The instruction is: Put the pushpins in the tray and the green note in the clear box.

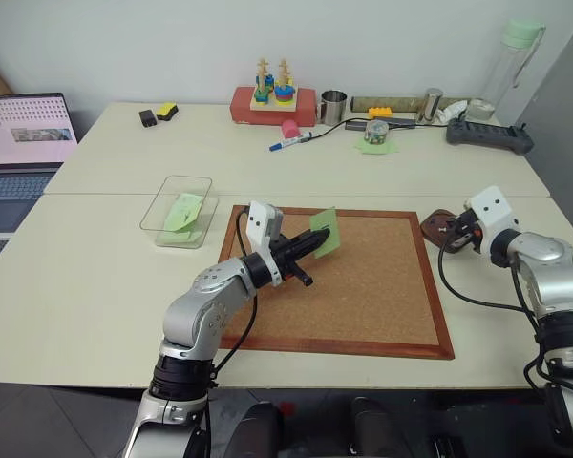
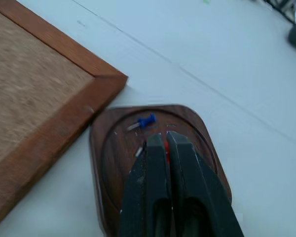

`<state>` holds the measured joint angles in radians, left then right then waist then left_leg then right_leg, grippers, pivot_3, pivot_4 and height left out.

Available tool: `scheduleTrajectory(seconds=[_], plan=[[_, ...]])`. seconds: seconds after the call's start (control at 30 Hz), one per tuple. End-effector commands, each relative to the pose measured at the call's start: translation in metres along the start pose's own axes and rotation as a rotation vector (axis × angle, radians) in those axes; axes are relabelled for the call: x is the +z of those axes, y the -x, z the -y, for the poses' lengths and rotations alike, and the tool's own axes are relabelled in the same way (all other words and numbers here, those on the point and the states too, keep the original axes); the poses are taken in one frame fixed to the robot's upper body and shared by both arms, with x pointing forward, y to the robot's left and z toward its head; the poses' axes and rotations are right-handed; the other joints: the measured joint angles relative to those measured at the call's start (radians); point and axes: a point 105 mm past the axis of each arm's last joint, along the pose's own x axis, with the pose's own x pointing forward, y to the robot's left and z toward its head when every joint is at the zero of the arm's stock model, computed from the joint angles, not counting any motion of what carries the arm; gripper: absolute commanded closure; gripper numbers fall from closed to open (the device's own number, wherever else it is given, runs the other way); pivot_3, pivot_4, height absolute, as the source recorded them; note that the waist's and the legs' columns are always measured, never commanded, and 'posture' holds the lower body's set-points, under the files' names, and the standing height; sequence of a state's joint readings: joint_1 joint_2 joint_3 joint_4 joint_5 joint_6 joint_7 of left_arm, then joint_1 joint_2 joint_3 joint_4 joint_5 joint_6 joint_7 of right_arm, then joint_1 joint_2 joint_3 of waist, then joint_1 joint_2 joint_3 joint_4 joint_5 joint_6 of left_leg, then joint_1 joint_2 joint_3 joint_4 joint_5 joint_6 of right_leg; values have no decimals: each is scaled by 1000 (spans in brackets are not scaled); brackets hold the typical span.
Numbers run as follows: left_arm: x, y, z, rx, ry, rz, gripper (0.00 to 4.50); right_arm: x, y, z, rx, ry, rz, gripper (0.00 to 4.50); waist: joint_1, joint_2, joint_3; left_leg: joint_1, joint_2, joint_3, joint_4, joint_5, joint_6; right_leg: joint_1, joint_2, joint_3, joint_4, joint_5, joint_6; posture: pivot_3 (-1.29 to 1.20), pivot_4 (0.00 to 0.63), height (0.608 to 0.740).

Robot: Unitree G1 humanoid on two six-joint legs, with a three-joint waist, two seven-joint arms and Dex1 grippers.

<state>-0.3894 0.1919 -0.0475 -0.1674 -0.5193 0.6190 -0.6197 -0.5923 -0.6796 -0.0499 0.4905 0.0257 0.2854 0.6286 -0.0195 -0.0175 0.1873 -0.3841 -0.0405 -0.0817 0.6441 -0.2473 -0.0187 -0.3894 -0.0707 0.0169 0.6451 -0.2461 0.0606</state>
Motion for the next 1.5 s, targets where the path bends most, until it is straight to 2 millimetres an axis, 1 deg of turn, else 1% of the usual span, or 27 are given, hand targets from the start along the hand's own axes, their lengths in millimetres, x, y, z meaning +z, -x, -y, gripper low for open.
scheduleTrajectory(seconds=[0.03,0.23,0.33,0.4,0.43,0.53,0.57,0.63,0.67,0.73,0.77,0.83,0.9,0.97,1.07,1.17,1.23,1.3,1.37,1.43,1.5], plan=[[12,0,11,-31,-28,43,4500,14,1,12,-44,-24,44,3903,-1,0,0,0,0,0,0,0,0,0,0,0,0,0,0,0,150,740],[14,1,13,-29,-29,50,4500,16,1,11,-35,-35,48,2428,-6,0,0,0,0,0,0,0,0,0,0,0,0,0,0,0,150,740],[15,2,13,-27,-33,54,4500,21,2,11,-33,-31,62,1722,-7,0,0,0,0,0,0,0,0,0,0,0,0,0,0,0,150,740],[20,3,12,-18,-45,66,4500,30,5,13,-27,-12,94,1366,-7,0,0,0,0,1,0,0,0,0,0,0,0,0,0,0,150,740],[24,4,11,-8,-57,76,4500,38,9,14,-18,8,120,1188,-7,0,0,0,0,1,0,0,0,0,0,0,0,0,0,0,150,740],[40,15,2,60,-120,110,4500,67,21,11,48,91,218,1188,-9,0,0,0,0,0,0,0,0,0,0,0,0,0,0,0,150,740],[45,21,-4,103,-143,121,4500,80,26,4,99,127,266,1188,-10,0,0,0,0,0,0,0,0,0,0,0,0,0,0,0,150,740],[55,33,-15,187,-174,141,4500,103,38,-11,214,169,352,1188,-12,0,0,0,0,0,0,0,0,0,1,-1,0,0,0,0,150,740],[57,37,-19,212,-182,146,4500,109,42,-16,247,179,375,1188,-13,0,0,0,1,0,-1,0,0,0,1,-1,0,0,0,0,150,740],[63,50,-29,284,-218,147,4500,132,53,-35,364,215,468,1188,-13,0,0,0,1,-1,0,0,0,0,1,-1,0,0,0,0,150,740],[65,54,-32,308,-229,146,4500,140,59,-42,411,224,498,1188,-12,0,0,0,1,-1,0,0,0,0,1,-1,0,0,0,0,150,740],[78,75,-50,427,-300,139,4500,170,73,-64,539,242,594,1188,-13,0,1,0,1,-2,0,0,0,0,1,-1,0,0,0,0,150,740],[90,98,-69,556,-368,126,4500,190,82,-80,622,253,644,1188,-14,0,1,0,1,-4,0,0,0,0,1,-1,0,0,0,0,150,740],[99,117,-83,661,-416,104,4500,196,85,-90,683,260,643,1188,-13,0,2,0,2,-4,0,0,0,-1,1,-1,1,0,0,0,150,740],[108,142,-101,791,-463,66,4500,196,89,-105,777,261,616,1188,-6,-1,1,0,1,-7,-1,0,0,0,1,-3,0,0,0,0,150,740],[110,158,-119,887,-481,24,4500,196,90,-114,825,257,595,1188,8,-1,2,-2,0,-7,0,0,0,-1,0,-3,-1,0,0,0,150,740],[110,162,-127,915,-478,6,4500,194,90,-117,837,263,583,1188,14,-1,2,-3,-1,-7,0,0,0,-2,-1,-3,-1,0,1,0,150,740],[104,159,-132,902,-473,-25,4500,191,89,-120,846,267,571,1188,17,-1,2,-5,0,-8,0,0,0,-3,-1,-4,-1,0,0,0,150,740],[100,158,-137,895,-464,-44,4500,189,90,-122,859,269,563,1188,17,-1,1,-10,0,-9,0,0,0,-9,0,-4,0,0,0,0,150,740],[99,161,-146,929,-462,-55,4500,187,92,-125,873,269,557,1188,17,-1,1,-16,0,-8,1,1,-1,-17,0,-3,2,1,0,0,150,740],[97,163,-153,950,-455,-64,4500,185,93,-126,879,268,549,1188,17,-1,1,-16,0,-8,1,1,-2,-17,0,-3,2,1,0,0,150,740]])
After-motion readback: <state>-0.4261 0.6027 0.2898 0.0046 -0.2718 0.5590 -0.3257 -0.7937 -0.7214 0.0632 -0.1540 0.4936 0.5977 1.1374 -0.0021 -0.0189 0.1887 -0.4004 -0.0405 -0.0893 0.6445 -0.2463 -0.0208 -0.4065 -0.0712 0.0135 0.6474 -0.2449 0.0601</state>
